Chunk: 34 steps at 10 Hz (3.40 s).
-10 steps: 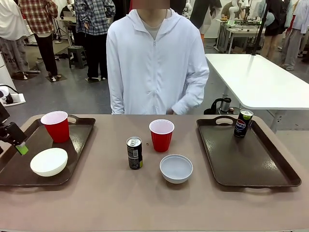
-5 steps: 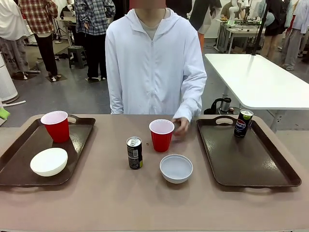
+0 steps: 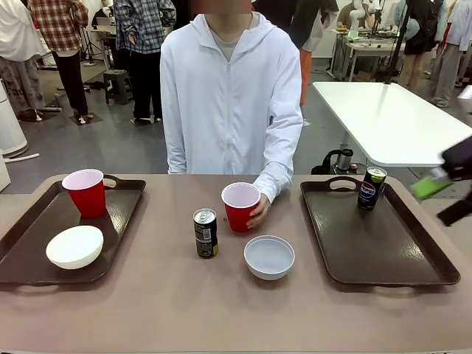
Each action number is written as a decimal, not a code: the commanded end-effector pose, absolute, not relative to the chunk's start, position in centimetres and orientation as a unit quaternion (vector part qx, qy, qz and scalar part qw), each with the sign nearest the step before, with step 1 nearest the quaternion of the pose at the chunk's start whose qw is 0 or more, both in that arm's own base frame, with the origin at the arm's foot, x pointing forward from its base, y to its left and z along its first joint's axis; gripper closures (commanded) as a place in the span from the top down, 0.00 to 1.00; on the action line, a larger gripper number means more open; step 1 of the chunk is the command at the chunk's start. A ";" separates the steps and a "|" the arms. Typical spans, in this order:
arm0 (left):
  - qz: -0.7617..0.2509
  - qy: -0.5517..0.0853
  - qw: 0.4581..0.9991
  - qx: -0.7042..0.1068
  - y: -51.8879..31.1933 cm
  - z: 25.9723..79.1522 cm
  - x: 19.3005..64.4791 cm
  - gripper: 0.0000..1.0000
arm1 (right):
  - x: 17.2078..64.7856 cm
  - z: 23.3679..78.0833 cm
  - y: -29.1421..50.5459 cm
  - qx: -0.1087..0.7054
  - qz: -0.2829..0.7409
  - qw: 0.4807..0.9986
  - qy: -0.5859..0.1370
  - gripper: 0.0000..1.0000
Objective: Prepare tableware on both trays.
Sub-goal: Pick up a Picnic Bowl from the table and place it on a Handle tray.
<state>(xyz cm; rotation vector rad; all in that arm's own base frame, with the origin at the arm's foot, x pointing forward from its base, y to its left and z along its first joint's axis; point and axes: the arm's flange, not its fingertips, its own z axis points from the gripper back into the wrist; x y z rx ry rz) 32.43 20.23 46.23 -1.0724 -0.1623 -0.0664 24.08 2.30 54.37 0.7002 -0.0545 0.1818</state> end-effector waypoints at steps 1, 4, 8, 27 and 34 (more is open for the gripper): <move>-0.019 -0.083 0.826 -0.558 24.3 45.8 33.2 1.00 | 25.4 53.5 7.1 0.292 0.096 0.951 -0.022 1.00; -0.012 -0.098 0.813 -0.574 27.1 45.7 32.0 1.00 | 25.0 52.6 11.2 0.180 0.084 0.975 -0.103 1.00; -0.005 -0.086 0.818 -0.569 26.6 45.4 31.5 1.00 | 27.3 48.7 12.1 0.122 0.038 0.974 -0.189 1.00; -0.005 -0.086 0.818 -0.569 26.6 45.4 31.5 1.00 | 22.3 47.9 13.2 0.085 0.138 0.985 -0.066 1.00; -0.005 -0.086 0.818 -0.569 26.6 45.4 31.5 1.00 | 31.2 45.0 12.4 0.140 0.153 0.978 0.023 1.00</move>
